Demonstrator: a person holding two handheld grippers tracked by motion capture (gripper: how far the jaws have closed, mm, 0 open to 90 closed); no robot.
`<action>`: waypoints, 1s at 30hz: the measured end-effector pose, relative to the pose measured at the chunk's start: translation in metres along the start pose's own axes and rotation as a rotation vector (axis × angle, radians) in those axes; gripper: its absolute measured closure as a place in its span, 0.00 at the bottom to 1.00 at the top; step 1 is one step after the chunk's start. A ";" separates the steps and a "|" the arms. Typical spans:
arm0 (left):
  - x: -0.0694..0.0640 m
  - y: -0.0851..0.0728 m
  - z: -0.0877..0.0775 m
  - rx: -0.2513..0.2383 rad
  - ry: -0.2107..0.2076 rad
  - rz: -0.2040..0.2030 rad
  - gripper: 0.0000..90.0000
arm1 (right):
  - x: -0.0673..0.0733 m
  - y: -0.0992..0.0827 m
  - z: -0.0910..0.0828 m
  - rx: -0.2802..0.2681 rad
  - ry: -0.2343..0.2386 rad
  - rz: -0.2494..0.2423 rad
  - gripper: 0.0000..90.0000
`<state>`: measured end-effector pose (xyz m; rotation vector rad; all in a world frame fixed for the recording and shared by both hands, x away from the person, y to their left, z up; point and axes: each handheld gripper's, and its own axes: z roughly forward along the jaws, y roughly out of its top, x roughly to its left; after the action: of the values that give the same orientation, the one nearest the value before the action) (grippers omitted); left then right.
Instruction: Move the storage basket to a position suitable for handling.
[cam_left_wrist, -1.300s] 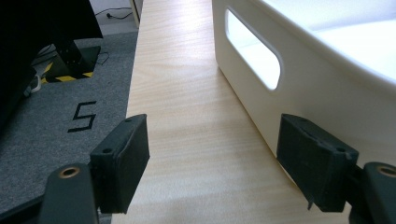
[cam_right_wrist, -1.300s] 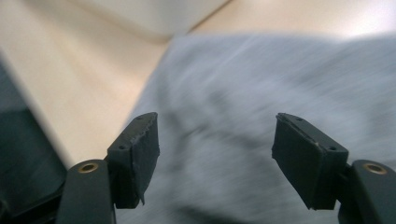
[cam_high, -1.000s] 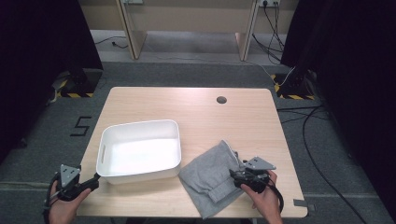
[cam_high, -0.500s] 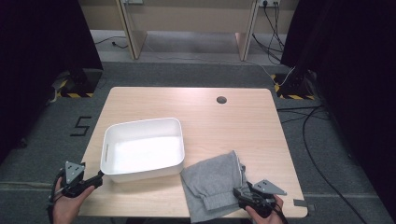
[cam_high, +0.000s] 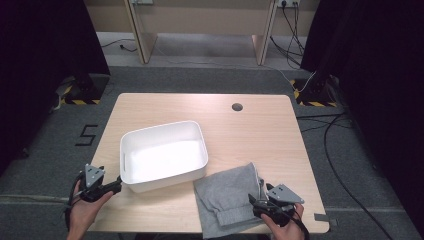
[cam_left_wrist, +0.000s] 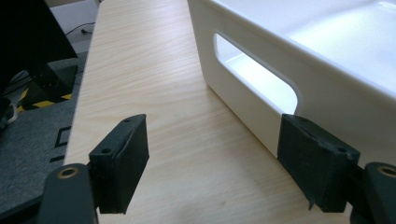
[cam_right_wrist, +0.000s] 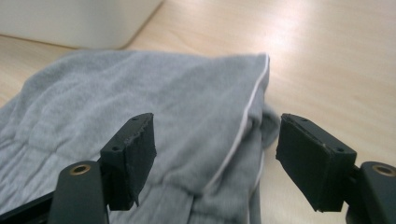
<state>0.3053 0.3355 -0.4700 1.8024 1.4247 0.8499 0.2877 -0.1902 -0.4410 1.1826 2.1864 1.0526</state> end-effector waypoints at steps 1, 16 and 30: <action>-0.002 0.002 0.002 0.001 -0.004 0.007 0.27 | 0.001 0.004 0.002 -0.009 0.006 -0.008 0.32; -0.036 0.035 0.037 0.004 -0.070 0.095 0.26 | -0.007 0.066 0.045 -0.055 0.059 -0.064 0.32; -0.059 0.054 0.059 0.008 -0.108 0.133 0.26 | -0.018 0.132 0.112 0.025 0.082 -0.142 0.32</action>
<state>0.3720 0.2614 -0.4631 1.9363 1.2531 0.8006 0.4403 -0.1135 -0.4055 0.9943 2.3149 1.0335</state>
